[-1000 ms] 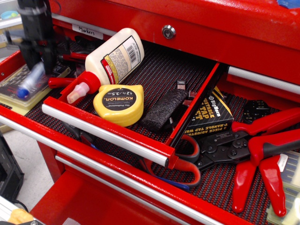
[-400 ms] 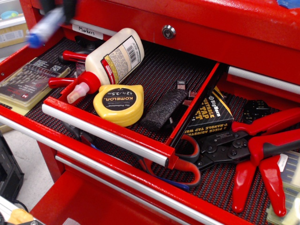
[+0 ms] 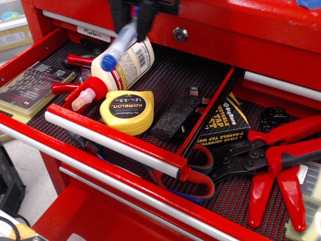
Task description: Pick up blue pen and put into drawer
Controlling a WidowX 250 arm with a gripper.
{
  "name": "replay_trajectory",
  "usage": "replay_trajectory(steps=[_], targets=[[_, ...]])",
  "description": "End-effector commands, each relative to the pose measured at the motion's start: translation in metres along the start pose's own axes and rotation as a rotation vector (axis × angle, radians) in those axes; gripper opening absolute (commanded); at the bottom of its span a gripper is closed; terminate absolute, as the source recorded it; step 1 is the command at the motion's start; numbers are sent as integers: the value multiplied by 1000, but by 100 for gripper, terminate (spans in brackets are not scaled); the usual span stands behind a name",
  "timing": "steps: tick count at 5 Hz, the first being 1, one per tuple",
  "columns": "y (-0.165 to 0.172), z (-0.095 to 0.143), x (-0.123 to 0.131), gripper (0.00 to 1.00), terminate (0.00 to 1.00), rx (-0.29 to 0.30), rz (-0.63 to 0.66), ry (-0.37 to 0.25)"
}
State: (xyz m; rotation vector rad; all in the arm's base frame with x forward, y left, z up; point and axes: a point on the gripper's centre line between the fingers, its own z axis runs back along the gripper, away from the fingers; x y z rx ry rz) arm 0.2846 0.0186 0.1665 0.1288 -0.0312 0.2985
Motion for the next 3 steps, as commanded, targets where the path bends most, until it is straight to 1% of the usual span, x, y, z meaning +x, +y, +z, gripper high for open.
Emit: replay_trajectory(steps=[1, 2, 3], targets=[[-20, 16, -3, 100, 0, 0, 89, -63], [-20, 16, -3, 100, 0, 0, 89, -63], [-20, 16, -3, 100, 100, 0, 89, -63]])
